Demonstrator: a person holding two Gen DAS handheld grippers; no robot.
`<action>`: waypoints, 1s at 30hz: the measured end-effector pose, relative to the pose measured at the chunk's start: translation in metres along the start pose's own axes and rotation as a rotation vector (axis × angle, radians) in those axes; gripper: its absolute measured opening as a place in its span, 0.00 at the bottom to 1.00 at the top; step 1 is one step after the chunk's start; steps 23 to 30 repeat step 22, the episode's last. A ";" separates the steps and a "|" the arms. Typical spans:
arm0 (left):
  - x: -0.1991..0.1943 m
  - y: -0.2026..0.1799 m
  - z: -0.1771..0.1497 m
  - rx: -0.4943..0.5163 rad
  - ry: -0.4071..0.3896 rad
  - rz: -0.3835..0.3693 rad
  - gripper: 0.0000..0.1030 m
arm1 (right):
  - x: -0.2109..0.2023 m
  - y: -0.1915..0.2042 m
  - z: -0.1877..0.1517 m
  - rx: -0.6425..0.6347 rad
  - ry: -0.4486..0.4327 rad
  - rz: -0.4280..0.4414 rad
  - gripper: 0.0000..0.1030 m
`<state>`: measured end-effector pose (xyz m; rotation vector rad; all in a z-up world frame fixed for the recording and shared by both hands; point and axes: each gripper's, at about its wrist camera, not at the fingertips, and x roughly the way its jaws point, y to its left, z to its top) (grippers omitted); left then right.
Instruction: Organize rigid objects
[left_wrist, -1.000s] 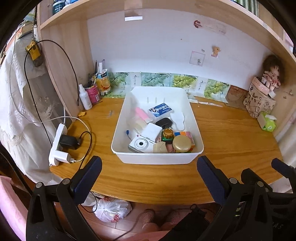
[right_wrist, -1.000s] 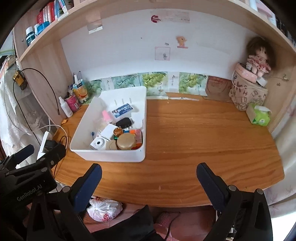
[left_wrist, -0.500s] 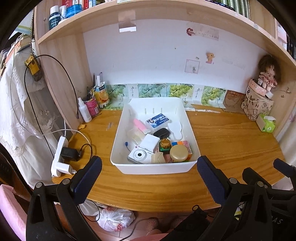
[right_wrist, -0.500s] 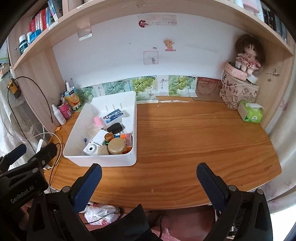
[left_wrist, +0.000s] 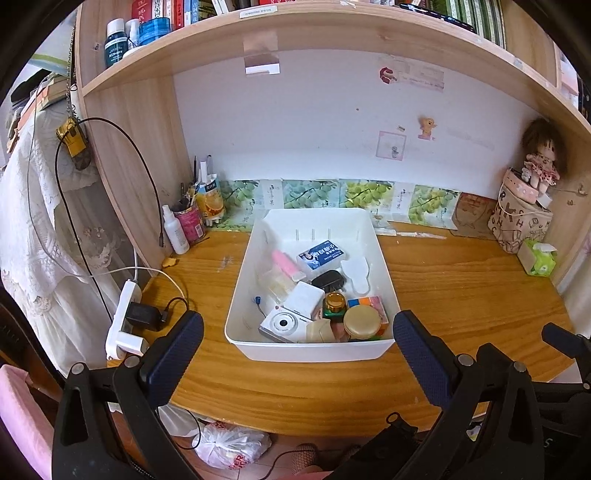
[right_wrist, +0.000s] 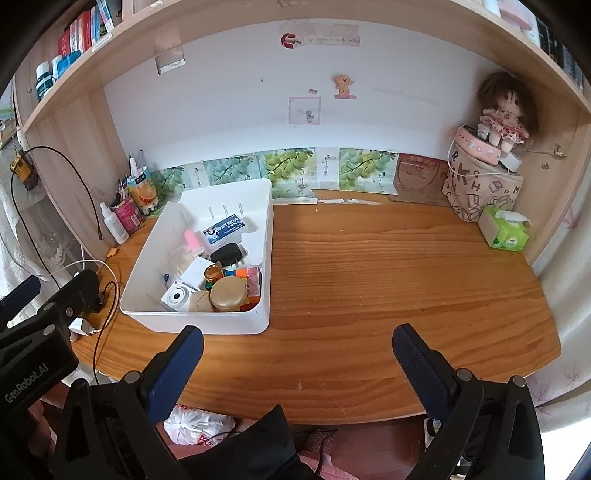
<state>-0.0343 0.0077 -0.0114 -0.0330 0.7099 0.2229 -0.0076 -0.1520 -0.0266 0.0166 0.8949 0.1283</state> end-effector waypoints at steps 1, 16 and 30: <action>0.001 0.000 0.000 0.000 0.000 0.003 0.99 | 0.001 0.000 0.001 -0.001 0.001 0.002 0.99; 0.006 0.002 0.006 -0.015 -0.018 0.036 0.99 | 0.017 0.003 0.011 -0.022 0.024 0.017 0.99; 0.011 -0.001 0.012 -0.012 -0.029 0.036 0.99 | 0.023 0.001 0.017 -0.019 0.026 0.010 0.99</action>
